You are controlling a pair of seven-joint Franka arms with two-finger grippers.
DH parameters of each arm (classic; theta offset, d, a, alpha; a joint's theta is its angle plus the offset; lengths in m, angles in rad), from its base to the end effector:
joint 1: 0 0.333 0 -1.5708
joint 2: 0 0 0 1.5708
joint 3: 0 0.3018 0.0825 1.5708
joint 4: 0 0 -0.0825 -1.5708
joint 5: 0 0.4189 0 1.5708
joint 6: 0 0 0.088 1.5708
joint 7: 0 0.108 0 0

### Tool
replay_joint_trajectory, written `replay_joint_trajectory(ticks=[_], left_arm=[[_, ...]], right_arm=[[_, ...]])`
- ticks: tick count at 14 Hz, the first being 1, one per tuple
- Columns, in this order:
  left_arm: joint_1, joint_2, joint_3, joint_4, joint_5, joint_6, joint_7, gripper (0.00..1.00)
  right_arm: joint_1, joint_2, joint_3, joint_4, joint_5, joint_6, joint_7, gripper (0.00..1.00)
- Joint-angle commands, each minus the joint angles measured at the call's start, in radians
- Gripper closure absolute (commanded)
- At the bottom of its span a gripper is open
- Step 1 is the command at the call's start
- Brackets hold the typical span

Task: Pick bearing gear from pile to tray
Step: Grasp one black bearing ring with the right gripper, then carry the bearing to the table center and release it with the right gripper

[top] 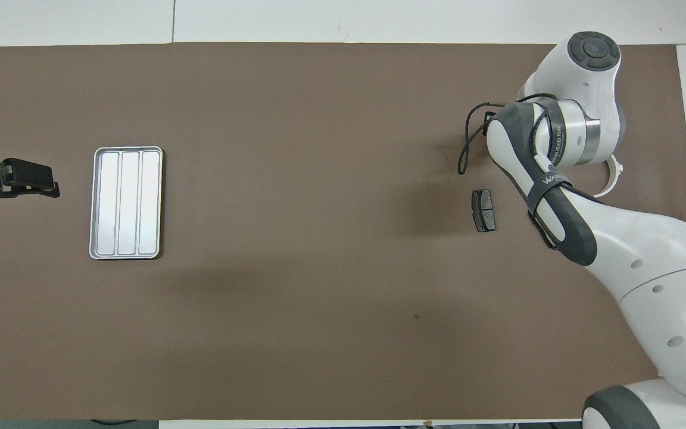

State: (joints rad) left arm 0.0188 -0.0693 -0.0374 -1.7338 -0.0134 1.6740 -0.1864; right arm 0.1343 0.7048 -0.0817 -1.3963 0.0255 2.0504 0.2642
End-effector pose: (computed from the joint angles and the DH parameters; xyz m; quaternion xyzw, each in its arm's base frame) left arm 0.5751 -0.0126 0.5755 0.9964 0.0845 0.0042 0.0058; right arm 0.7423 0.0510 0.2577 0.9943 -0.1027 -0.0215 0.0191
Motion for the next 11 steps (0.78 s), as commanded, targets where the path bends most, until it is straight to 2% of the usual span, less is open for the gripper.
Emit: replay_joint_trajectory(ticks=[1,6,11], left_arm=[[0.004,-0.018,-0.001,-0.007,-0.011,-0.016,0.005,0.00],[0.004,-0.018,-0.001,-0.007,-0.011,-0.016,0.005,0.00],[0.004,-0.018,-0.001,-0.007,-0.011,-0.016,0.005,0.00]], right_arm=[[-0.016,-0.001,0.005,-0.015,0.013,0.017,-0.002,1.00],[-0.021,-0.005,0.005,-0.006,0.004,0.007,-0.006,1.00],[0.036,-0.190,0.007,0.007,-0.015,-0.180,-0.005,1.00]])
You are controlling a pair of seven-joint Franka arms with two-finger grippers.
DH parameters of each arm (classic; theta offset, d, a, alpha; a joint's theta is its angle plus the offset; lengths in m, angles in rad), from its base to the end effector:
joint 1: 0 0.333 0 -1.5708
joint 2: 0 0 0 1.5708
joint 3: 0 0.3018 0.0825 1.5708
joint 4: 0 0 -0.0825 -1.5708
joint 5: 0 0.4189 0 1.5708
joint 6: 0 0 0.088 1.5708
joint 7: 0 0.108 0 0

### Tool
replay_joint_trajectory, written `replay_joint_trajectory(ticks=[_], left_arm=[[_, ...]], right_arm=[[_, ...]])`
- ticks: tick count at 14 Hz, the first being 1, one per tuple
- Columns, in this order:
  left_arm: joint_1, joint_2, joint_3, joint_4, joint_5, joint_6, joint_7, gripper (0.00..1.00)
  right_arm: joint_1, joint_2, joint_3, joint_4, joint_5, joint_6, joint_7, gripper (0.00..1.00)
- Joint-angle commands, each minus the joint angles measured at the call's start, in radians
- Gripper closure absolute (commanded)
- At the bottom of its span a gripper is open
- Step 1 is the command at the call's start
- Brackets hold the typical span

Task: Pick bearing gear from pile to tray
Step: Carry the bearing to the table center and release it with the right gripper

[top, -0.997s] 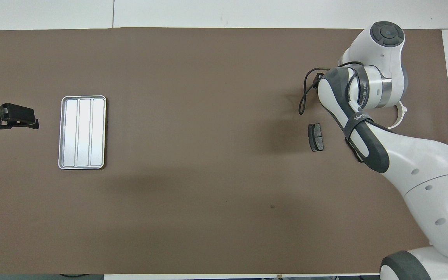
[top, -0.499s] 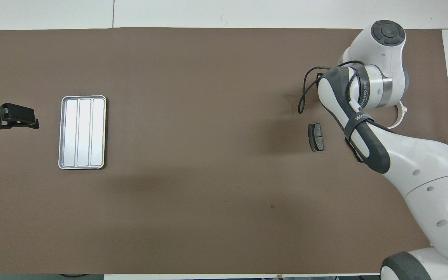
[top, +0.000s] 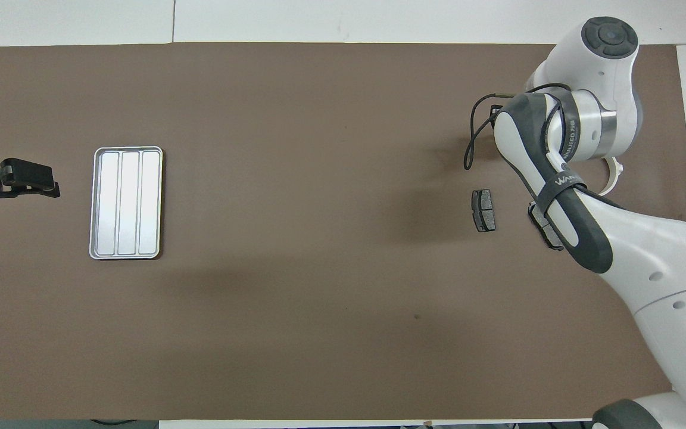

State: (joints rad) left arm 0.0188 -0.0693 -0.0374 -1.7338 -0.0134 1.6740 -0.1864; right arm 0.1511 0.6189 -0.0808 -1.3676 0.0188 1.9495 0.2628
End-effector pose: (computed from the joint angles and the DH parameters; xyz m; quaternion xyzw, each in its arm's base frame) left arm 0.5751 -0.0126 0.5755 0.9964 0.0845 0.0042 0.0058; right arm 0.7400 0.0642 0.3272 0.9954 -0.0927 -0.0148 0.0176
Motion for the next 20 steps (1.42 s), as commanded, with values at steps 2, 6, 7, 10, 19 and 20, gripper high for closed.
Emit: replay_joint_trajectory(ticks=[2,6,7,10,19,20], left_arm=[[0.004,-0.018,-0.001,-0.007,-0.011,-0.016,0.005,0.00],[0.004,-0.018,-0.001,-0.007,-0.011,-0.016,0.005,0.00],[0.004,-0.018,-0.001,-0.007,-0.011,-0.016,0.005,0.00],[0.004,-0.018,-0.001,-0.007,-0.011,-0.016,0.005,0.00],[0.004,-0.018,-0.001,-0.007,-0.011,-0.016,0.005,0.00],[0.004,-0.018,-0.001,-0.007,-0.011,-0.016,0.005,0.00]], right_arm=[[0.047,-0.178,0.007,-0.019,0.010,-0.191,0.013,1.00],[0.180,-0.261,0.012,0.044,0.069,-0.333,0.285,1.00],[0.230,-0.264,0.012,0.047,0.090,-0.331,0.405,1.00],[0.375,-0.265,0.013,0.048,0.104,-0.285,0.772,1.00],[0.534,-0.092,0.029,0.044,0.113,-0.107,1.075,1.00],[0.574,-0.038,0.027,0.048,0.096,-0.095,1.104,1.00]])
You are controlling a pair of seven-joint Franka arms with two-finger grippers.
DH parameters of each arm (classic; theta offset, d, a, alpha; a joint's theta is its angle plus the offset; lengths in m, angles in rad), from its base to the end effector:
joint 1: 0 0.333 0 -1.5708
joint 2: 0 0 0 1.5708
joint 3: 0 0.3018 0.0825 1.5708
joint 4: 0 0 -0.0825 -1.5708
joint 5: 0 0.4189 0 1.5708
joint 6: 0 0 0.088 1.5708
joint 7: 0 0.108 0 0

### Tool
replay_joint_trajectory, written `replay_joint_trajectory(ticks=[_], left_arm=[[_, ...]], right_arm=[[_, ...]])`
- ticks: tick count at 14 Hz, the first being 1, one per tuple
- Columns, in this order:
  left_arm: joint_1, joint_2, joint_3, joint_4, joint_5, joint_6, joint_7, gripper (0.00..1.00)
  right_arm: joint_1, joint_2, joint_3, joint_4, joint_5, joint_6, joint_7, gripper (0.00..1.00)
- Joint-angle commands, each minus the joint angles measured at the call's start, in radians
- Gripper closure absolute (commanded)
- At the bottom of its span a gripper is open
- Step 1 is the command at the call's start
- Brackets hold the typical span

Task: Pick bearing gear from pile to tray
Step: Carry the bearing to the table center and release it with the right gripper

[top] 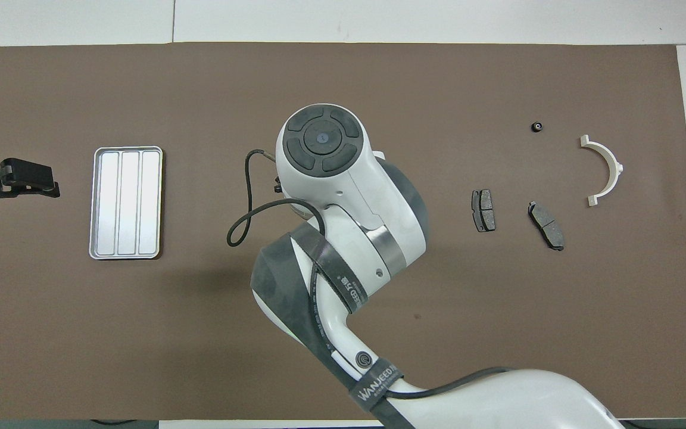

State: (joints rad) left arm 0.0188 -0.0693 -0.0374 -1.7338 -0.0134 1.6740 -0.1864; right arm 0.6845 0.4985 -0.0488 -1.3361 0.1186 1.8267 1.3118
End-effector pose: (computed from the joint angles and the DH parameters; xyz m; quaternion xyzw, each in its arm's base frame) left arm 0.5751 -0.0126 0.5755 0.9964 0.0845 0.0042 0.0058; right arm 0.5777 0.4463 0.4210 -0.9383 0.3429 0.0398 0.0226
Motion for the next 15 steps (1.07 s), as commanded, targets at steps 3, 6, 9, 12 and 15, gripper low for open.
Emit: replay_joint_trajectory(ticks=[3,6,9,12,15], left_arm=[[0.004,-0.018,0.001,-0.007,-0.011,-0.016,0.005,0.00],[0.004,-0.018,-0.001,-0.007,-0.011,-0.016,0.005,0.00],[0.004,-0.018,-0.001,-0.007,-0.011,-0.016,0.005,0.00],[0.004,-0.018,-0.001,-0.007,-0.011,-0.016,0.005,0.00],[0.004,-0.018,-0.001,-0.007,-0.011,-0.016,0.005,0.00]], right_arm=[[0.056,0.175,-0.003,0.018,-0.010,0.126,0.086,1.00],[0.049,0.198,-0.003,0.003,-0.010,0.215,0.090,1.00],[0.056,0.225,-0.003,-0.011,-0.010,0.261,0.092,1.00],[0.059,0.226,-0.003,-0.040,-0.008,0.305,0.093,1.00],[0.061,0.221,-0.005,-0.037,-0.010,0.284,0.099,0.25]])
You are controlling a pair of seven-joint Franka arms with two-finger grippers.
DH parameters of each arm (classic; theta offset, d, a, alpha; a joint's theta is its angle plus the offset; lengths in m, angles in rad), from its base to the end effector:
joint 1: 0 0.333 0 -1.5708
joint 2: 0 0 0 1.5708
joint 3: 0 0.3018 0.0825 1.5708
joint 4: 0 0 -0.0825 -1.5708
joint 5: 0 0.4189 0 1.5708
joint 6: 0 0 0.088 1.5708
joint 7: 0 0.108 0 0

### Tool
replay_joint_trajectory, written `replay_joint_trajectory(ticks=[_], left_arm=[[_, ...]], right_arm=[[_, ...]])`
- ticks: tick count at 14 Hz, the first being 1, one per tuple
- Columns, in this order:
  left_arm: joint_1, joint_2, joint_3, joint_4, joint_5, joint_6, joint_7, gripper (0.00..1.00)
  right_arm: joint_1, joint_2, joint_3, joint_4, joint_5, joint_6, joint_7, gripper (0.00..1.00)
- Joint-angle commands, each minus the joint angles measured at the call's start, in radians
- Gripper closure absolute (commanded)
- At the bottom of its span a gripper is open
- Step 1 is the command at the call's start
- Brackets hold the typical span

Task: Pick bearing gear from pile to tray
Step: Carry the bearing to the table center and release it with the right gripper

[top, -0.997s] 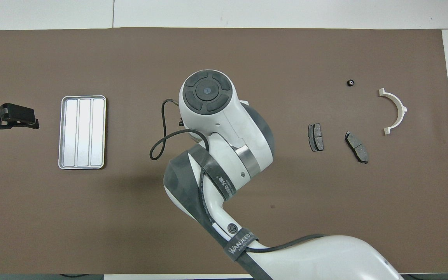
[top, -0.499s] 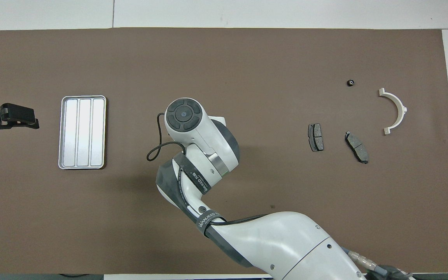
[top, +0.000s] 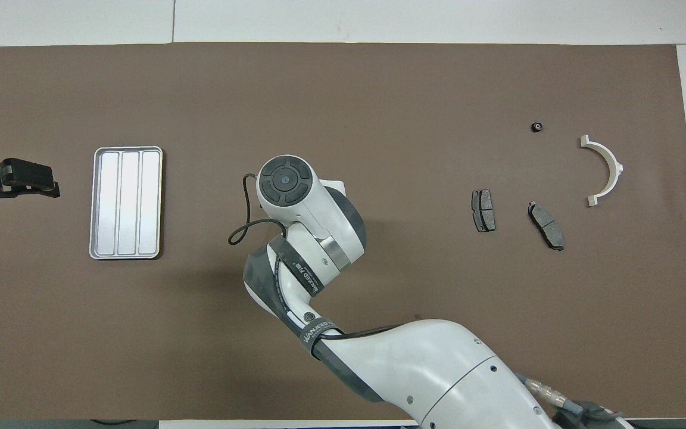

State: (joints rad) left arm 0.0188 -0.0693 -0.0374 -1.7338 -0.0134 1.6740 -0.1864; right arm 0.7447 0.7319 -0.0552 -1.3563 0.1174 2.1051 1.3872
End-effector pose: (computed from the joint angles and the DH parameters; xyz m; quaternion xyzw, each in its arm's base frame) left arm 0.5751 -0.0126 0.5755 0.9964 0.0845 0.0042 0.0058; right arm 0.5760 0.4927 0.2611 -0.9314 0.3624 0.0233 0.0243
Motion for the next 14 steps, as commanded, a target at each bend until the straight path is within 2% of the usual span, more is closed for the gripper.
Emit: replay_joint_trajectory(ticks=[1,4,6,8,10,12,14], left_arm=[[0.004,-0.018,-0.001,-0.007,-0.011,-0.016,0.005,0.00],[0.004,-0.018,0.001,-0.007,-0.011,-0.020,0.005,0.00],[0.006,-0.018,0.001,-0.007,-0.011,-0.010,0.004,0.00],[0.003,-0.018,-0.001,-0.006,-0.011,-0.004,-0.001,0.00],[-0.008,-0.018,-0.013,0.000,-0.011,-0.008,-0.002,0.00],[-0.016,-0.023,-0.015,-0.006,-0.011,-0.007,-0.011,0.00],[-0.058,-0.023,-0.018,-0.022,-0.010,0.006,-0.099,0.00]], right_arm=[[-0.002,-0.011,0.002,-0.006,-0.013,-0.040,0.023,0.00],[-0.059,-0.023,-0.005,0.098,-0.047,-0.215,-0.028,0.00],[-0.117,-0.075,-0.006,0.143,-0.042,-0.293,-0.136,0.00],[-0.206,-0.152,-0.005,0.138,-0.041,-0.328,-0.348,0.00],[-0.305,-0.207,-0.012,0.134,-0.047,-0.402,-0.657,0.00],[-0.423,-0.229,-0.011,0.132,-0.067,-0.422,-0.932,0.00],[-0.537,-0.227,-0.009,0.120,-0.070,-0.401,-1.158,0.00]])
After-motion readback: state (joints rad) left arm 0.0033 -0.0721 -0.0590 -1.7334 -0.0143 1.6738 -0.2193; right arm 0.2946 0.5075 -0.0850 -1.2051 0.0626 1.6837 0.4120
